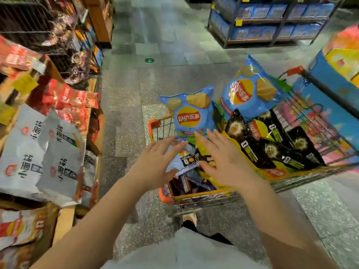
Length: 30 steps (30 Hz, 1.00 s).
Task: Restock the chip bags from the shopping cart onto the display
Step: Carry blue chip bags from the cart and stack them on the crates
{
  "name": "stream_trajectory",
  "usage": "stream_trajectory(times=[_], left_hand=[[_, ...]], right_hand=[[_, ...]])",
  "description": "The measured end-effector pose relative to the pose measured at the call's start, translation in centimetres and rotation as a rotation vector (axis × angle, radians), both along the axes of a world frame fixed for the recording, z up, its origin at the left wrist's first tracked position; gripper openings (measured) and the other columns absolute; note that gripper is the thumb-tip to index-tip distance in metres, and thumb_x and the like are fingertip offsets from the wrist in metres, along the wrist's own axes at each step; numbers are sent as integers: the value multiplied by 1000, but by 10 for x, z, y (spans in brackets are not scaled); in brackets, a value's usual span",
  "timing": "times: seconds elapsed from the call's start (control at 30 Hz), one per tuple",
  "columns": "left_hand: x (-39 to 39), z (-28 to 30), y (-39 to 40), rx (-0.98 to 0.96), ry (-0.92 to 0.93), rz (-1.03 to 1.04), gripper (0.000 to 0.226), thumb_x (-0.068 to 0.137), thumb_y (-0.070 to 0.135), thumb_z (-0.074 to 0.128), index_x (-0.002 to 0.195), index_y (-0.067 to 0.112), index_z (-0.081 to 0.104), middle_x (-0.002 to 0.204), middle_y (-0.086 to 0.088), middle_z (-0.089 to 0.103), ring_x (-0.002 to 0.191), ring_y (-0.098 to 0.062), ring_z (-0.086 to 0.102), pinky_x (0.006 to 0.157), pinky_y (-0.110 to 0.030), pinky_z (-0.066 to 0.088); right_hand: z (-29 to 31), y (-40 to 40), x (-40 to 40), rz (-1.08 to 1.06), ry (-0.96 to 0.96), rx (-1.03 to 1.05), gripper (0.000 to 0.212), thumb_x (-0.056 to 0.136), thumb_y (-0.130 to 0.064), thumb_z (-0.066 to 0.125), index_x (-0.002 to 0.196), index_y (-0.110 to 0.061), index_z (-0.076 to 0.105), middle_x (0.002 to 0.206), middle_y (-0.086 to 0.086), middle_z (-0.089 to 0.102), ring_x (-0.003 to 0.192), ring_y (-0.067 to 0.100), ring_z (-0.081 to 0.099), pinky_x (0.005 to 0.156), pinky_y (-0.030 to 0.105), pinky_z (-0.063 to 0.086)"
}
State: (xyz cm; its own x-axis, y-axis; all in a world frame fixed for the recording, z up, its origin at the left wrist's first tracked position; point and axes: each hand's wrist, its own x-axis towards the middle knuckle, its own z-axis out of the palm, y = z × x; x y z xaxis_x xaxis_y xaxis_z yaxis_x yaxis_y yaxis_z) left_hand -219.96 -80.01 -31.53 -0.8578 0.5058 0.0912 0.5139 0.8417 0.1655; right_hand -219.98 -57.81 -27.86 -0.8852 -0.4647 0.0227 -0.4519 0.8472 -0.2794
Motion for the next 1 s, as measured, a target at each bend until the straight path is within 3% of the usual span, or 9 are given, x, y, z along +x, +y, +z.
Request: stream_trajectory(times=[0.1, 0.2, 0.33, 0.43, 0.53, 0.7, 0.83, 0.9, 1.0], left_hand=[[-46, -15, 10, -89, -143, 70, 97, 89, 50, 56, 133, 46, -30, 159, -12, -3, 145, -31, 12, 115, -45, 14], [-90, -32, 19, -165, -204, 128, 102, 90, 53, 52, 126, 45, -44, 158, -14, -10, 146, -29, 6, 115, -43, 16], [-143, -58, 34, -221, -316, 177, 98, 92, 49, 52, 137, 37, -35, 157, -19, -8, 143, -34, 15, 110, -43, 24], [-163, -83, 36, -229, -483, 190, 98, 91, 47, 55, 142, 33, -28, 157, -20, -6, 136, -40, 29, 105, -46, 35], [-179, -104, 31, -180, -609, 234, 105, 91, 42, 59, 138, 33, -34, 157, -21, -6, 130, -40, 40, 96, -44, 43], [-222, -131, 23, -166, -481, 249, 109, 90, 32, 58, 115, 36, -48, 157, -20, 2, 119, -40, 50, 89, -42, 46], [-241, -148, 21, -71, -456, 181, 109, 90, 28, 58, 120, 38, -46, 155, -20, 7, 103, -39, 56, 72, -36, 43], [-250, -158, 21, -3, -443, 149, 111, 91, 33, 59, 118, 43, -49, 155, -24, 6, 101, -37, 57, 74, -35, 44], [-260, -159, 24, 172, -528, 133, 110, 88, 30, 65, 121, 47, -39, 155, -27, -3, 105, -38, 56, 85, -39, 48]], right_hand=[[-10, 11, -55, 3, -86, 31, 78, 97, -40, 49, 146, -34, -11, 160, 8, 8, 148, 25, 2, 117, 34, 7], [-22, 21, -103, 6, -213, 120, 83, 97, -43, 45, 140, -36, -26, 160, 10, -2, 147, 25, -3, 117, 33, 4], [-46, 32, -161, 16, -290, 237, 84, 97, -43, 45, 146, -33, -23, 158, 21, -8, 146, 34, -6, 117, 37, 3], [-70, 29, -180, -22, -350, 320, 88, 96, -44, 48, 144, -36, -25, 155, 29, -11, 144, 44, -1, 116, 45, 10], [-91, 24, -196, -60, -446, 381, 90, 96, -43, 50, 144, -38, -25, 153, 31, -14, 143, 48, 0, 116, 47, 14], [-115, 17, -236, -77, -419, 394, 96, 94, -35, 57, 140, -37, -28, 154, 30, -11, 143, 48, 2, 116, 47, 16], [-120, 11, -251, -165, -409, 351, 97, 91, -34, 60, 141, -35, -24, 154, 29, -3, 143, 44, 8, 108, 45, 30], [-123, 9, -255, -212, -397, 312, 98, 91, -32, 61, 133, -34, -27, 154, 29, -3, 144, 43, 6, 107, 44, 32], [-128, 5, -260, -265, -336, 217, 95, 90, -26, 62, 132, -33, -22, 153, 24, 10, 139, 41, 20, 103, 44, 40]])
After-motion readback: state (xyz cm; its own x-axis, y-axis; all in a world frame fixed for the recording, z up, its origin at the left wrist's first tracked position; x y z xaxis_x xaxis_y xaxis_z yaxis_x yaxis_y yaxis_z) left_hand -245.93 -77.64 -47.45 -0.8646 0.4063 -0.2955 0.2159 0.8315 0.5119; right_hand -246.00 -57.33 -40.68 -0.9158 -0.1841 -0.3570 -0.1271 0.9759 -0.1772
